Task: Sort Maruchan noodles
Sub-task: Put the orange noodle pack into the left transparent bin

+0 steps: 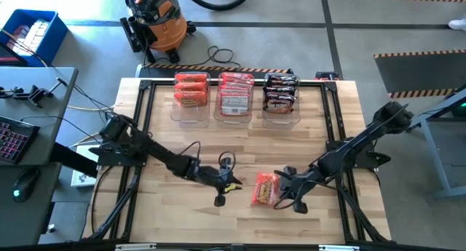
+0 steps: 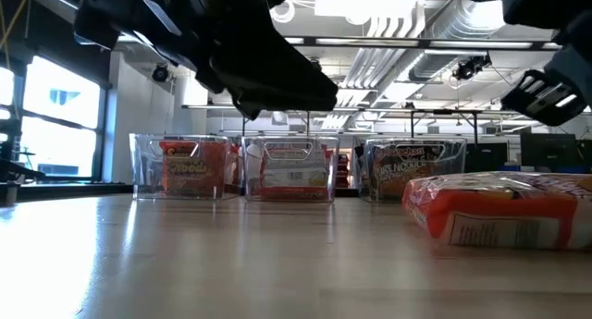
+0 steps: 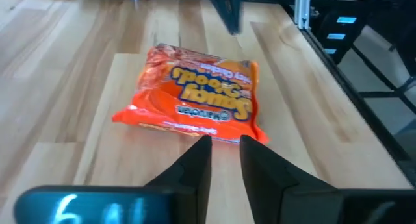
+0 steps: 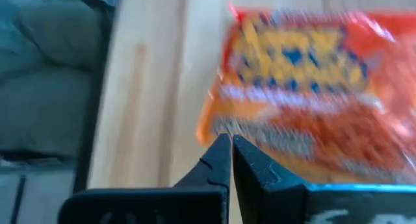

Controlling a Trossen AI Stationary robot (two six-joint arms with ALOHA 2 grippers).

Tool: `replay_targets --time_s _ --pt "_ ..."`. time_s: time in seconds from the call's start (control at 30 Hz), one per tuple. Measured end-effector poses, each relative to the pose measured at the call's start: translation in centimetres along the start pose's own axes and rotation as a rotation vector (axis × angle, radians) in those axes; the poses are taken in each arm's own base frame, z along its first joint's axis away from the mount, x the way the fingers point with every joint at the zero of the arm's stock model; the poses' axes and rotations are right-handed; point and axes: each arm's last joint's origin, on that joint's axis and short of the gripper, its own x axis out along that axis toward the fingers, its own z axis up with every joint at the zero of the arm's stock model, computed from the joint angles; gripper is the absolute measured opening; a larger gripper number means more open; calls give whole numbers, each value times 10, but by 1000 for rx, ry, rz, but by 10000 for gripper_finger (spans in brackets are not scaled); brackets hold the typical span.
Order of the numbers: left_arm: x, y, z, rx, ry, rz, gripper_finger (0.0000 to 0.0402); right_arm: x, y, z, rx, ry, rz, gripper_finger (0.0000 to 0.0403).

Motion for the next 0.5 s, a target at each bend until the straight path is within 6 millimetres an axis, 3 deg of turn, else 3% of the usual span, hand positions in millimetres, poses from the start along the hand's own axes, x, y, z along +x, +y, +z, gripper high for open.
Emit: replay_targets --time_s 0.13,0.3,0.5 --pt "-2 -10 -5 -26 11 27 92 -2 -1 -2 24 115 -47 0" --pt "-1 -18 -11 -36 14 65 113 21 -8 -12 57 198 -58 0" --pt "-1 -23 -16 -39 14 91 124 56 -10 3 10 47 -89 0"
